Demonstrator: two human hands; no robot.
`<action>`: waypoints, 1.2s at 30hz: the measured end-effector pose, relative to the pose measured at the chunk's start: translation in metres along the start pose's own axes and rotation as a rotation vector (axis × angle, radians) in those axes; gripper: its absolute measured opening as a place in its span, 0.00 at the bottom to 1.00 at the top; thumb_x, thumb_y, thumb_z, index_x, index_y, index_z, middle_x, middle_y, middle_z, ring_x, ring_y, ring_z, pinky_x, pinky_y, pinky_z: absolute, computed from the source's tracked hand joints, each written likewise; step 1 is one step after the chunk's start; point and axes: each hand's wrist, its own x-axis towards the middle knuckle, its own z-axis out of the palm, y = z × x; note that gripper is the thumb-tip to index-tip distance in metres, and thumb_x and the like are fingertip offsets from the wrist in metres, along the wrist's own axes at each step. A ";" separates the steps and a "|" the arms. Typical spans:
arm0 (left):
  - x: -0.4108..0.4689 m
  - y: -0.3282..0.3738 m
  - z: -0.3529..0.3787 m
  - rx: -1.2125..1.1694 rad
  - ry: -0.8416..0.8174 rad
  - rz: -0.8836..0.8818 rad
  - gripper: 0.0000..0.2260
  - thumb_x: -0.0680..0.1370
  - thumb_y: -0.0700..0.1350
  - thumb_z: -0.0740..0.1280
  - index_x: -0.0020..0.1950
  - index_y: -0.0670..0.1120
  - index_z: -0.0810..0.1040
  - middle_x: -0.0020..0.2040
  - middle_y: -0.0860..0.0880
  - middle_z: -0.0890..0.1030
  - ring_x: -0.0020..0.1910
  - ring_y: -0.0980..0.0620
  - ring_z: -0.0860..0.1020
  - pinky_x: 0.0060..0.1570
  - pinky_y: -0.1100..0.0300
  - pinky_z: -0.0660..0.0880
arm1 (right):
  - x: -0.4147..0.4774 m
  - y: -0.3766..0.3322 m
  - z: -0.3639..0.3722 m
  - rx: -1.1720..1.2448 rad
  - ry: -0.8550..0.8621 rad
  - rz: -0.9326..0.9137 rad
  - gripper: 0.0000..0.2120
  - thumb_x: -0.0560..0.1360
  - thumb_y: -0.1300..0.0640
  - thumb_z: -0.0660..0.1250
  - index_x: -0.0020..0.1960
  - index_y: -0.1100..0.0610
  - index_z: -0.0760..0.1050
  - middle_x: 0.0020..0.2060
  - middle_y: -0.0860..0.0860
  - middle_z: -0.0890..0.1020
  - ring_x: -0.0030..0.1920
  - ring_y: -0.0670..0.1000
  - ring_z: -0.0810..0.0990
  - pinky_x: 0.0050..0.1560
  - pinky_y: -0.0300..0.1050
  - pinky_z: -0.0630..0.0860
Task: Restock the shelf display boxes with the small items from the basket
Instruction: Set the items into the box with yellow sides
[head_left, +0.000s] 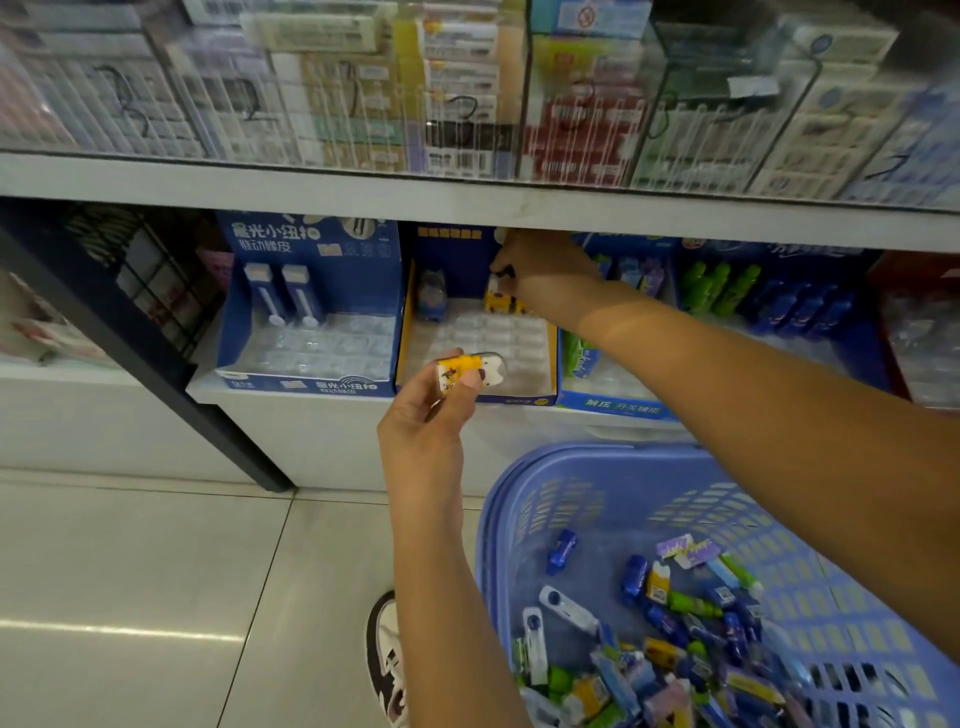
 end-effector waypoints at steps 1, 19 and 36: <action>0.000 -0.001 0.000 0.019 -0.007 0.012 0.10 0.75 0.44 0.70 0.56 0.48 0.82 0.48 0.51 0.84 0.46 0.60 0.80 0.44 0.70 0.76 | -0.005 -0.002 -0.002 0.035 0.011 -0.008 0.18 0.79 0.58 0.61 0.68 0.59 0.71 0.66 0.56 0.73 0.64 0.56 0.72 0.58 0.40 0.67; 0.010 0.002 0.052 0.391 -0.010 0.210 0.18 0.78 0.46 0.67 0.67 0.46 0.72 0.61 0.49 0.78 0.60 0.55 0.77 0.57 0.66 0.71 | -0.056 0.022 -0.014 0.722 0.077 0.070 0.06 0.71 0.58 0.73 0.46 0.50 0.78 0.43 0.48 0.81 0.45 0.46 0.80 0.50 0.39 0.78; 0.012 -0.023 0.048 1.112 -0.373 0.266 0.16 0.78 0.47 0.65 0.64 0.42 0.76 0.69 0.48 0.71 0.69 0.52 0.66 0.65 0.66 0.62 | -0.020 0.037 0.002 0.133 0.024 0.031 0.10 0.73 0.61 0.68 0.54 0.62 0.78 0.55 0.56 0.81 0.56 0.54 0.78 0.54 0.42 0.72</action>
